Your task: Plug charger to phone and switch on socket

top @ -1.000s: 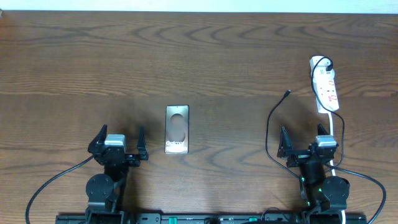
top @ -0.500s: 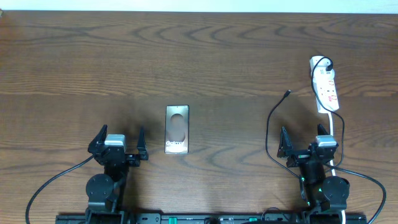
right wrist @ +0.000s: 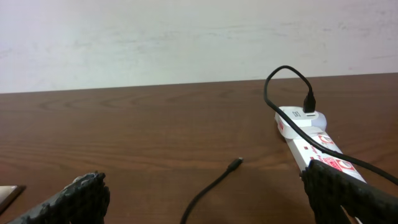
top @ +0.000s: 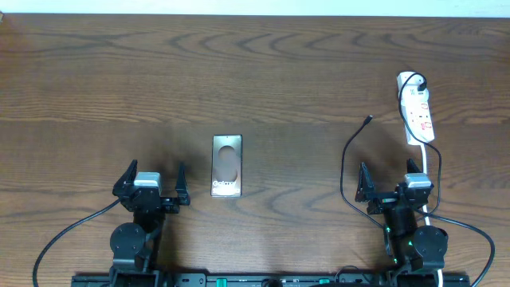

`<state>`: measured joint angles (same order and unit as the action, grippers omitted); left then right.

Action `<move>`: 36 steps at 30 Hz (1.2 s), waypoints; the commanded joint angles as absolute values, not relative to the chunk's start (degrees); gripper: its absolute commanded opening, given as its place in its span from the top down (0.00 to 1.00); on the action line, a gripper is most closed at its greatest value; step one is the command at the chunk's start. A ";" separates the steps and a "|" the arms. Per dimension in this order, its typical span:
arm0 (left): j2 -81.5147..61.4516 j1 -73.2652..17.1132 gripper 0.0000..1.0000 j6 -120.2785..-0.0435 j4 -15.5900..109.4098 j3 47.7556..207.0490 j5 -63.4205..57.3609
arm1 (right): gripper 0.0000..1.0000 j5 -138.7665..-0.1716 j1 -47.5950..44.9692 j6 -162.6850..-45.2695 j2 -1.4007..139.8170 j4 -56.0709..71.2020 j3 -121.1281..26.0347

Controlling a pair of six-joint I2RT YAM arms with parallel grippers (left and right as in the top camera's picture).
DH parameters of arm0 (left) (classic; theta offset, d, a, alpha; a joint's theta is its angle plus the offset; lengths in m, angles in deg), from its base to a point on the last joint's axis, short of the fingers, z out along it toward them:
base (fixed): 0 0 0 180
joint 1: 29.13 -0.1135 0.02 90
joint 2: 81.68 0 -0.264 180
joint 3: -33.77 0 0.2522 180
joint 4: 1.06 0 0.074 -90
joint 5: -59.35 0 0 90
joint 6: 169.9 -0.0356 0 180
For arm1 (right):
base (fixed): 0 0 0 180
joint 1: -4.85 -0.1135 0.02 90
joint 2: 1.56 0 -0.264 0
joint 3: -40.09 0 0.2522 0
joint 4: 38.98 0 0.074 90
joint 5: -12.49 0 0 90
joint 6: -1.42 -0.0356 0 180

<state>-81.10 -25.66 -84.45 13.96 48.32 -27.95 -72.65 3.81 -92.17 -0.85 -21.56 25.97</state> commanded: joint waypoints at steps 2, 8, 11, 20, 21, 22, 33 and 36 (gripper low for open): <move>-81.45 -25.94 0.02 -85.24 16.58 47.76 -28.25 | 0.01 -72.87 3.68 -91.48 -1.18 -21.32 26.01; -81.45 -25.94 0.02 -85.24 16.56 47.76 -28.25 | 0.01 -72.87 3.68 -91.48 -1.18 -21.32 26.01; -81.45 -25.94 0.02 -85.24 16.54 47.76 -28.23 | 0.01 -72.89 3.68 -91.48 -1.18 -21.32 26.01; -81.34 -25.94 0.02 -85.26 16.56 47.76 -28.27 | 0.01 -72.87 3.68 -91.48 -1.18 -21.32 26.01; -81.30 -25.94 0.02 -85.26 16.56 47.76 -28.30 | 0.01 -72.87 3.68 -91.48 -1.18 -21.32 26.01; -81.19 -25.94 0.02 -85.26 16.56 47.76 -28.43 | 0.01 -72.87 3.68 -91.48 -1.18 -21.32 26.01; -81.03 -25.94 0.02 -74.82 16.54 50.14 -25.37 | 0.01 -72.87 3.68 -91.48 -1.18 -21.32 26.01; -80.51 -25.94 0.02 -70.51 17.15 52.11 -21.91 | 0.01 -72.89 3.68 -91.48 -1.18 -21.32 26.01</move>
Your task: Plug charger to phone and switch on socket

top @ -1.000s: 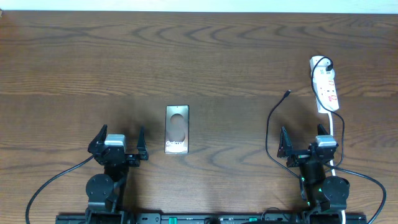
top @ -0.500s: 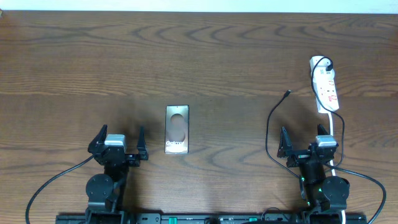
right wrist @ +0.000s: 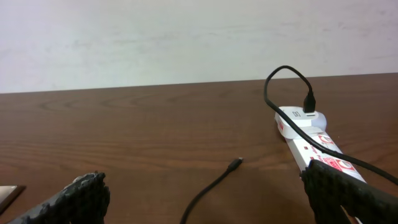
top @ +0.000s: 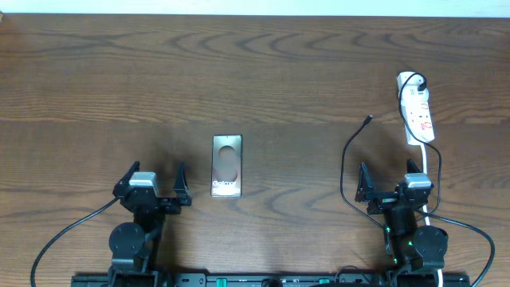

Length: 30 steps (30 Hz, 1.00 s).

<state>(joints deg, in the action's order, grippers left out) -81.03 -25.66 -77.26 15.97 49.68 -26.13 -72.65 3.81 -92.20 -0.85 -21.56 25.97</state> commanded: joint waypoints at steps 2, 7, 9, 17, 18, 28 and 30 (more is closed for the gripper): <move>-78.96 -25.94 0.02 -67.95 20.34 54.55 -19.90 | 0.01 -72.87 3.68 -91.48 -1.18 -21.32 26.01; -73.10 -25.94 0.02 -67.97 28.01 61.88 -16.69 | 0.01 -72.87 3.68 -91.48 -1.18 -21.32 26.01; -69.78 -25.94 0.02 -67.97 30.22 65.61 -16.65 | 0.01 -72.87 3.68 -91.48 -1.18 -21.32 26.01; -54.74 -25.16 0.02 -68.06 39.01 81.74 -16.08 | 0.01 -72.87 3.68 -91.48 -1.18 -21.32 26.01; -52.42 -24.92 0.02 -68.32 40.65 84.17 -16.08 | 0.01 -72.87 3.68 -91.48 -1.18 -21.32 26.01; -31.51 -19.65 0.02 -69.31 52.28 102.51 -21.21 | 0.01 -72.87 3.68 -91.48 -1.18 -21.32 26.01; -27.27 -16.85 0.02 -69.29 54.48 105.81 -25.67 | 0.01 -72.87 3.68 -91.48 -1.18 -21.32 26.01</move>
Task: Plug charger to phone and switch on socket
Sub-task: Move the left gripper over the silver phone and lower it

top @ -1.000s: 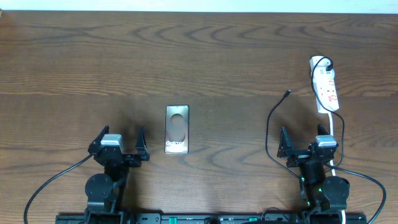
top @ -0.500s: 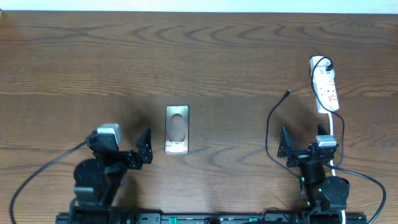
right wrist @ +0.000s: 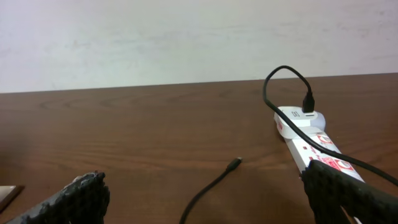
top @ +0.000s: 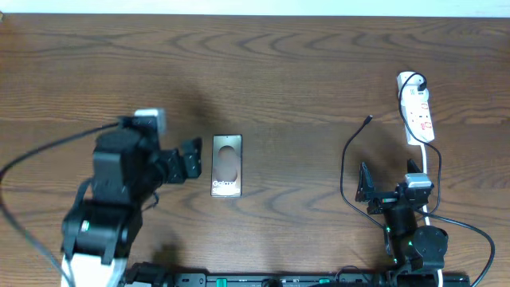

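Observation:
The phone [top: 227, 165] lies back up in the middle of the table; only its corner [right wrist: 9, 193] shows in the right wrist view. The black charger cable's free plug [top: 367, 119] [right wrist: 234, 163] rests on the wood, and its other end enters a white adapter on the white power strip [top: 417, 108] [right wrist: 311, 140] at the right. My left gripper [top: 190, 159] is raised just left of the phone, fingers apart and pointing at it, holding nothing. My right gripper [top: 389, 185] [right wrist: 211, 205] stands open near the front edge, the cable running between its fingers.
The brown wooden table [top: 263, 72] ends at a pale wall [right wrist: 186, 37] behind. The strip's white lead [top: 434, 171] runs down past my right arm. The black charger cable [top: 346, 171] loops left of the right gripper.
My left arm has lifted from its rest near the front edge and moved up and right, so its gripper is now beside the phone's left edge. The right arm, cable and phone are unchanged.
At both earlier moments both arms sat at rest near the front edge with open grippers, the phone in the middle and the cable plug lying loose. Now only the left arm has moved, up to the phone's left side.

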`<state>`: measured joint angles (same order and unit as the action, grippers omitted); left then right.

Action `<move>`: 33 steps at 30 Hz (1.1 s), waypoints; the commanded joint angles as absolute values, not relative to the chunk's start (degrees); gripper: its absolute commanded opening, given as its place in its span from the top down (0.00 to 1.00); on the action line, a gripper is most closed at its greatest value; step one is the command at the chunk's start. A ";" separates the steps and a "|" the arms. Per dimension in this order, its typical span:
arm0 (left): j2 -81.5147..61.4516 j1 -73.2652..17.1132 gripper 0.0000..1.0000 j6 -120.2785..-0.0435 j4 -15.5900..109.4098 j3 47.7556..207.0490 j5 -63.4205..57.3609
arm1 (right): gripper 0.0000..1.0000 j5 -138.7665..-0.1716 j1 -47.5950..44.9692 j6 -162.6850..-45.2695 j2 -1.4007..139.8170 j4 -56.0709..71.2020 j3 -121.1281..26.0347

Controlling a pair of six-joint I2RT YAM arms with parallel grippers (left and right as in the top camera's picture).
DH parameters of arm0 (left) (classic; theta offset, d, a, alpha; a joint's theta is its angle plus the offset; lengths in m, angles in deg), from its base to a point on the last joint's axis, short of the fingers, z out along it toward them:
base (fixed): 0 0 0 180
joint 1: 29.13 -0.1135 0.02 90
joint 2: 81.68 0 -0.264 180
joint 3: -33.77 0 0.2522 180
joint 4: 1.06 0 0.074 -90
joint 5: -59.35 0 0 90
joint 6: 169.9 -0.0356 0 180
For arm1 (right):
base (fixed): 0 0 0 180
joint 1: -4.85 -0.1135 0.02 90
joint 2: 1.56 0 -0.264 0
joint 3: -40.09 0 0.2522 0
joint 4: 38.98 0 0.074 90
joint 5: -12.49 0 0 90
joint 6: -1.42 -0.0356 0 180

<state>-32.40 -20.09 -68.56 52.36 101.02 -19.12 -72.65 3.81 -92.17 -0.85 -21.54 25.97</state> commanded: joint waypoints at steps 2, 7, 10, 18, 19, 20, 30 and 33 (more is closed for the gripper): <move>-24.25 -14.23 0.02 -69.29 56.10 108.30 -29.17 | 0.01 -72.87 3.68 -91.48 -1.18 -21.32 26.01; -16.75 -5.99 0.02 -69.29 57.98 112.50 -39.38 | 0.01 -72.89 3.68 -91.48 -1.18 -21.32 26.01; -13.43 -3.41 0.02 -69.29 57.87 112.50 -41.21 | 0.01 -72.87 3.68 -91.48 -1.18 -21.32 26.01; -3.75 -2.51 0.02 -69.26 58.40 112.47 -29.87 | 0.01 -72.87 3.68 -91.48 -1.18 -21.32 26.01; -2.57 -2.51 0.02 -69.26 58.31 112.47 -29.76 | 0.01 -72.89 3.68 -91.48 -1.18 -21.32 26.01; -1.37 -2.54 0.02 -69.29 58.29 112.47 -29.80 | 0.01 -72.87 3.68 -91.48 -1.18 -21.32 26.01; 8.75 -2.58 0.02 -64.74 57.65 112.47 -29.76 | 0.01 -72.87 3.68 -91.48 -1.18 -21.32 26.01; 10.98 -2.58 0.02 -64.74 57.65 112.47 -29.76 | 0.01 -72.87 3.68 -91.48 -1.18 -21.32 26.01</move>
